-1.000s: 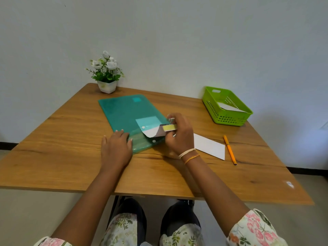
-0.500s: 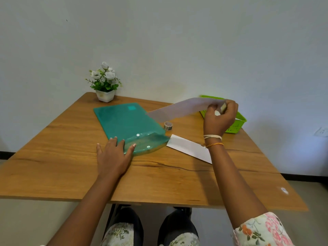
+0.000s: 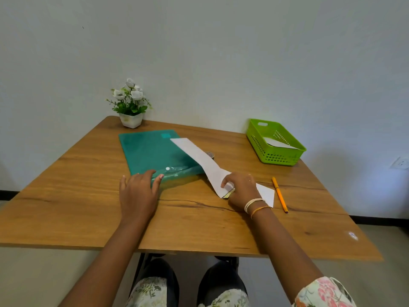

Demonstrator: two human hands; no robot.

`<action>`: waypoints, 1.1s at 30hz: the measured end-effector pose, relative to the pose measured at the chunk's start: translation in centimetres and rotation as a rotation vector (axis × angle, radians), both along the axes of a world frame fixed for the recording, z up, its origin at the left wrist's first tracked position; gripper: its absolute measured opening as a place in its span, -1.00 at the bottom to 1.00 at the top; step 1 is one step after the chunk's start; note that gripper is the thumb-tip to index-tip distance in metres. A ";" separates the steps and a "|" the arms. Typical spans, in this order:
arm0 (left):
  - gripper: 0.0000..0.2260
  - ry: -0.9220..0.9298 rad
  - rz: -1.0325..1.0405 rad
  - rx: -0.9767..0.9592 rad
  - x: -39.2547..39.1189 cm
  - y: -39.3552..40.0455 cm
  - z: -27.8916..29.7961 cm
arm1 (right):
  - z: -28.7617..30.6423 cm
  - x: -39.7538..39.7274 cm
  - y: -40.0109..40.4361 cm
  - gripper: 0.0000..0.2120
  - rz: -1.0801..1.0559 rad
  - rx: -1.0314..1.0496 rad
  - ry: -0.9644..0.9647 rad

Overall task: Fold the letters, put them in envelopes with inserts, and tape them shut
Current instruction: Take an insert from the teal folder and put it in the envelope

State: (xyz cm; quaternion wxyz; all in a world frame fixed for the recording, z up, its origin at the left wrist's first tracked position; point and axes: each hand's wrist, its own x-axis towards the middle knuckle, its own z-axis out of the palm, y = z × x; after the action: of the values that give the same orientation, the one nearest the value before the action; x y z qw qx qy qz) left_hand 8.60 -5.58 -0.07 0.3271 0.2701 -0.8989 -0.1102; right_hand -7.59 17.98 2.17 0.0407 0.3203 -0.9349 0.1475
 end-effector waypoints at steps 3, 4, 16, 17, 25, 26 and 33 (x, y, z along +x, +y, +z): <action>-0.66 -0.008 -0.005 -0.028 -0.1 0.0 0.0 | 0.5 1.2 -0.9 -0.71 0.010 -0.250 0.116; -0.66 -0.005 0.001 -0.029 -0.1 0.0 0.0 | 0.6 2.0 -1.6 -0.72 0.044 -0.341 0.180; -0.64 -0.059 0.064 0.002 -0.3 -0.3 -0.3 | -1.4 6.4 -10.5 -0.55 0.263 -0.017 0.127; -0.63 -0.070 0.069 -0.016 -0.4 -0.3 -0.3 | -1.7 6.4 -10.9 -0.56 0.266 0.019 0.127; -0.66 -0.108 -0.023 -0.095 -1.0 -0.3 -0.7 | -1.3 7.5 -14.7 -0.63 0.323 -0.062 0.114; -0.65 -0.145 -0.013 -0.058 -1.0 -0.3 -0.6 | -1.0 7.6 -15.3 -0.65 0.323 -0.133 0.035; -0.58 -0.327 0.030 0.056 -1.0 -0.5 -0.7 | 0.4 8.0 -15.6 -0.60 0.205 -0.511 -0.356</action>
State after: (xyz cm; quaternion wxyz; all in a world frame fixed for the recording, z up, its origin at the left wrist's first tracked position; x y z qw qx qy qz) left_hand 7.56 -6.11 -0.79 0.1701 0.3068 -0.9326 -0.0850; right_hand 0.38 2.34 2.55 -0.0595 0.3616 -0.8229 0.4342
